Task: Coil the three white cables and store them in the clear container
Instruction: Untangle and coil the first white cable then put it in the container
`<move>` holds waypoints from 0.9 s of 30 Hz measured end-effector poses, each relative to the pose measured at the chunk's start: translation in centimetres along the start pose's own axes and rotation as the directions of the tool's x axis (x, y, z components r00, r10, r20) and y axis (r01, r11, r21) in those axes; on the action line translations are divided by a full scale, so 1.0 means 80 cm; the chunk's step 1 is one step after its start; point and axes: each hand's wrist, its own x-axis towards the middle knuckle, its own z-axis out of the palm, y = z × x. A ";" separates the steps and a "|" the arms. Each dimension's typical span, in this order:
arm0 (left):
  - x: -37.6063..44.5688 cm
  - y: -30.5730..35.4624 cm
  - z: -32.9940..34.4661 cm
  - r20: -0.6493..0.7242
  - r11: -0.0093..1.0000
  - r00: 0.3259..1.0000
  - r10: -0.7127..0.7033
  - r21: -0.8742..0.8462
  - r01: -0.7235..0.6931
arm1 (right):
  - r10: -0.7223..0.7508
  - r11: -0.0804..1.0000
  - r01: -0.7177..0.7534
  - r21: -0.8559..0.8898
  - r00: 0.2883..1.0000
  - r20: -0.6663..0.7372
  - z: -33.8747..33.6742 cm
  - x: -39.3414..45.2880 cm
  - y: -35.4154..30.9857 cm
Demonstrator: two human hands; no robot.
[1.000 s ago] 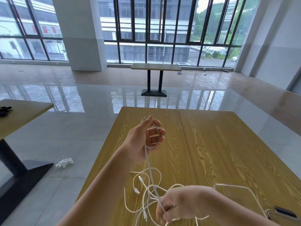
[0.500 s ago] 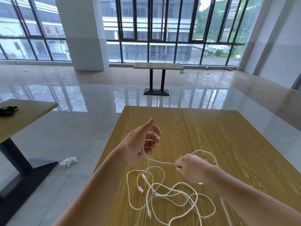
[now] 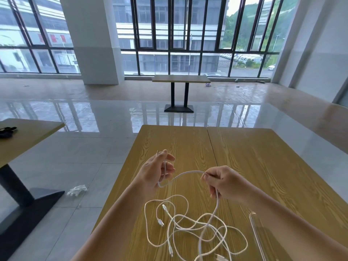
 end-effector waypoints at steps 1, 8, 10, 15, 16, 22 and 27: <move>0.000 -0.002 0.001 -0.015 1.000 1.000 -0.010 -0.011 0.010 | -0.003 0.998 0.004 0.069 1.000 -0.009 0.000 -0.003 -0.005; 0.000 -0.011 0.010 -0.100 0.986 0.994 -0.034 -0.164 0.017 | -0.099 0.900 0.094 0.427 0.995 -0.010 0.013 -0.019 -0.037; 0.000 -0.012 0.013 -0.103 0.974 0.993 -0.052 -0.227 0.027 | -0.136 0.866 0.115 0.486 0.991 0.007 0.018 -0.021 -0.042; -0.003 -0.014 0.018 -0.066 0.973 0.996 -0.066 -0.223 0.050 | -0.256 0.810 0.194 0.553 0.966 0.036 0.027 -0.025 -0.052; -0.004 -0.014 0.018 -0.061 0.977 0.996 -0.059 -0.210 0.045 | -0.274 0.806 0.213 0.552 0.961 0.029 0.027 -0.026 -0.053; -0.009 -0.012 0.022 0.067 0.994 0.997 0.026 -0.104 -0.019 | -0.313 0.812 0.311 0.495 0.946 -0.082 0.037 -0.027 -0.054; -0.010 -0.012 0.023 0.094 0.998 0.995 0.039 -0.062 -0.033 | -0.307 0.747 0.378 0.547 0.926 -0.221 0.036 -0.029 -0.054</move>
